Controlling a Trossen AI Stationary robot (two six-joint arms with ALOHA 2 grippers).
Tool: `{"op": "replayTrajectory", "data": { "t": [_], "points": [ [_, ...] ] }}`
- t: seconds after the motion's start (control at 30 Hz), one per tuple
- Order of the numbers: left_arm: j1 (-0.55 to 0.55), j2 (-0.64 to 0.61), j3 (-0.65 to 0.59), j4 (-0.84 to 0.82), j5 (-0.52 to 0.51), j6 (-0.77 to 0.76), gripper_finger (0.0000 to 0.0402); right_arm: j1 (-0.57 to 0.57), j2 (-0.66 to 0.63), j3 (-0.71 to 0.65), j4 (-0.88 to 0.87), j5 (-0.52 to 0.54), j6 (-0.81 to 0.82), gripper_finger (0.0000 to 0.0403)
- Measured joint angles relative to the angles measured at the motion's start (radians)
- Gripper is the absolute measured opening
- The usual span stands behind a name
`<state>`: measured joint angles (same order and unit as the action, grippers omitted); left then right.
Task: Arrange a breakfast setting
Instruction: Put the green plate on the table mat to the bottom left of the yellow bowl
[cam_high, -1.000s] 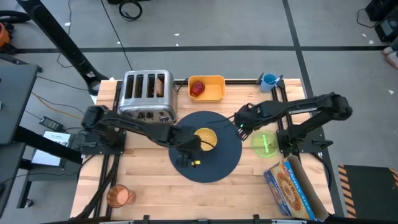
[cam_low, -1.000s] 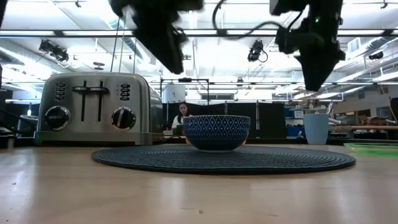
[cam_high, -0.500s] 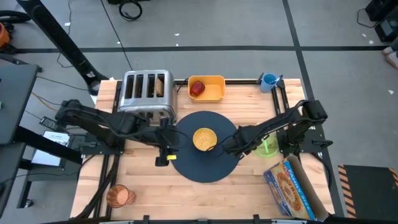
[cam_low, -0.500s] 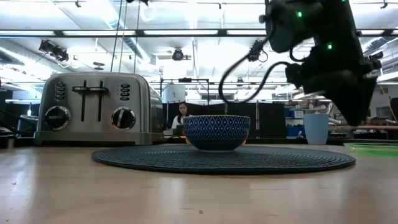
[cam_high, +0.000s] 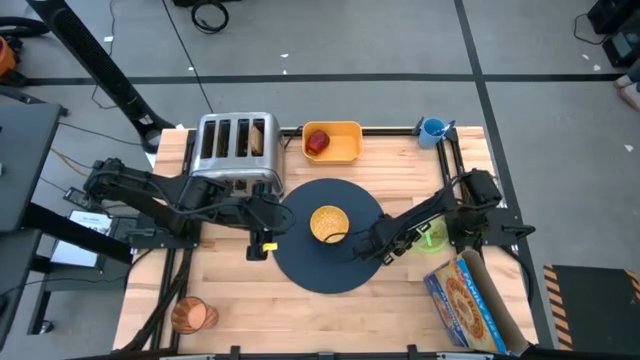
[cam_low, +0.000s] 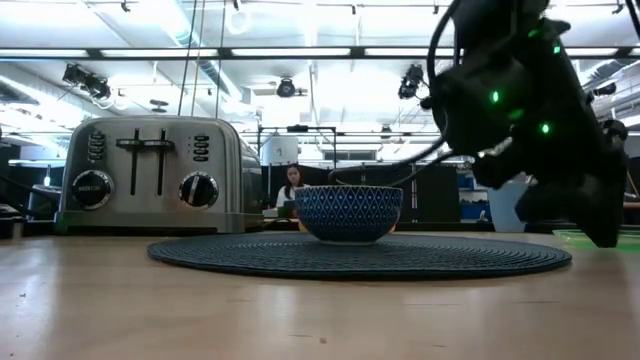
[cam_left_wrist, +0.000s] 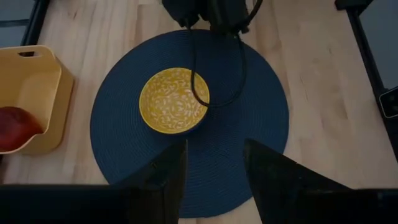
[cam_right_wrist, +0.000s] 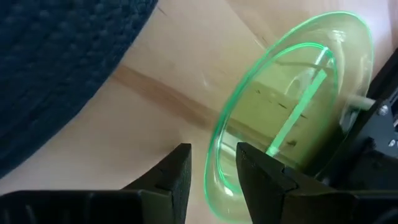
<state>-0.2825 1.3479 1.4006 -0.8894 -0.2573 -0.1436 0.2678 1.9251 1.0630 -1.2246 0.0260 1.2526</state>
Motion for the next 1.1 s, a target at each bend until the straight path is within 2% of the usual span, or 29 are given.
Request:
{"op": "replayTrajectory", "data": {
  "t": [0.27, 0.57, 0.7, 0.87, 1.0, 1.1],
  "points": [
    [0.0, 0.0, 0.0, -0.007, -0.003, 0.001, 0.0162, 0.0, 0.012, -0.026, 0.01, -0.008, 0.0, 0.0086],
    [-0.001, 0.0, 0.0, -0.007, -0.003, 0.002, 0.0162, 0.0, 0.012, -0.016, 0.026, -0.002, -0.011, 0.0009],
    [-0.001, 0.0, 0.0, -0.01, -0.003, 0.007, 0.0162, 0.006, -0.018, 0.014, 0.006, 0.0, -0.014, 0.001],
    [-0.003, -0.001, 0.0, -0.022, -0.003, 0.008, 0.0162, 0.031, -0.101, 0.106, -0.1, 0.014, -0.008, 0.0006],
    [-0.008, -0.03, 0.0, -0.014, 0.024, -0.002, 0.0162, 0.082, -0.181, 0.217, -0.122, 0.065, -0.088, 0.0006],
    [-0.023, -0.069, 0.0, -0.011, 0.025, -0.016, 0.0162, 0.126, -0.218, 0.299, -0.111, 0.101, -0.208, 0.0005]
  ]
}}
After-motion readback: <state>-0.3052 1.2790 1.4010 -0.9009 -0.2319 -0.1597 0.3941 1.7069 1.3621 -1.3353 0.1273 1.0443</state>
